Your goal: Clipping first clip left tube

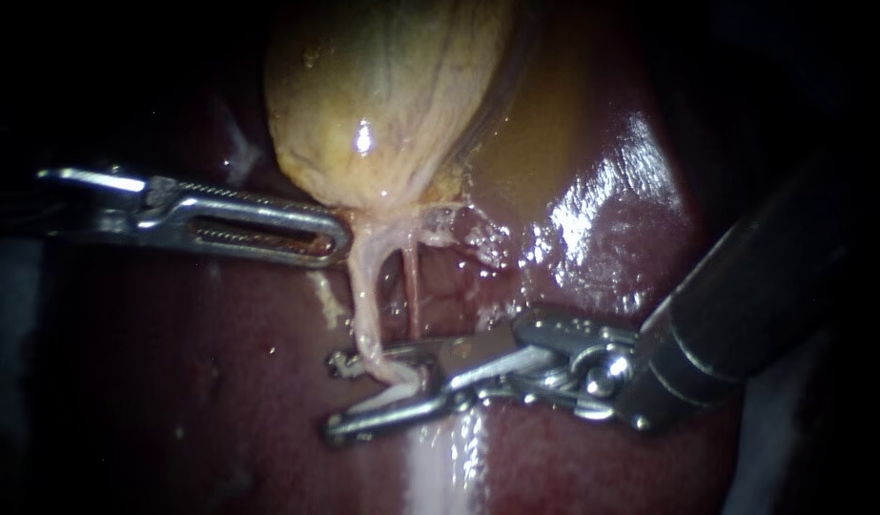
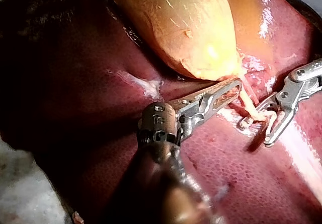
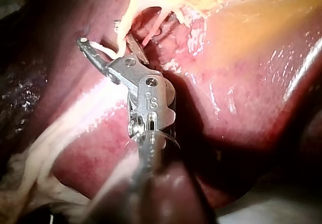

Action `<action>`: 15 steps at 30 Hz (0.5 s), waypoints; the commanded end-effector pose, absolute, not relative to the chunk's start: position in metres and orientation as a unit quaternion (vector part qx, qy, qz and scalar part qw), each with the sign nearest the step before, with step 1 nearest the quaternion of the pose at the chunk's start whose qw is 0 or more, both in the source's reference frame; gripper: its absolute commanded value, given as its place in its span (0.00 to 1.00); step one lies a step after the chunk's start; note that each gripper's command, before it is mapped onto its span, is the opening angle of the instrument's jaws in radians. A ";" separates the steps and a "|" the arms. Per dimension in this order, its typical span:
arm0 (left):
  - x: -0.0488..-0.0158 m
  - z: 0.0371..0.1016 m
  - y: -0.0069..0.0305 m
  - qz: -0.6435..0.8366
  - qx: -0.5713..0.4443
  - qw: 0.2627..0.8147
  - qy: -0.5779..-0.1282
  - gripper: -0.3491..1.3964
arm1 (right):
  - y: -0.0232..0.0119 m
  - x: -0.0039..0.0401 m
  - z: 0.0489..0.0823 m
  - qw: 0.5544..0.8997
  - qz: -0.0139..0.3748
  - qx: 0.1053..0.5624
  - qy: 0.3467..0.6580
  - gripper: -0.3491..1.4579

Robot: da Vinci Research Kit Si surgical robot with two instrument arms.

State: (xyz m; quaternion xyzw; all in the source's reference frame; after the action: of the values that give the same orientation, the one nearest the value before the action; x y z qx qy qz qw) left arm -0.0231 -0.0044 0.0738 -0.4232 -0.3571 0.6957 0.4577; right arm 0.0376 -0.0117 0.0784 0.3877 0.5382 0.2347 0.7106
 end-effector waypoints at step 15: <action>-0.0233 0.0738 -0.0044 0.696 -0.423 0.458 -0.357 0.00 | -0.0106 0.0363 0.0777 0.711 0.228 0.386 0.542 0.00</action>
State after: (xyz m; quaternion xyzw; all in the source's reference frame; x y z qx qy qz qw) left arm -0.0233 -0.0044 0.0738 -0.4231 -0.3569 0.6956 0.4579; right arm 0.0362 -0.0106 0.0776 0.3855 0.5415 0.2278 0.7115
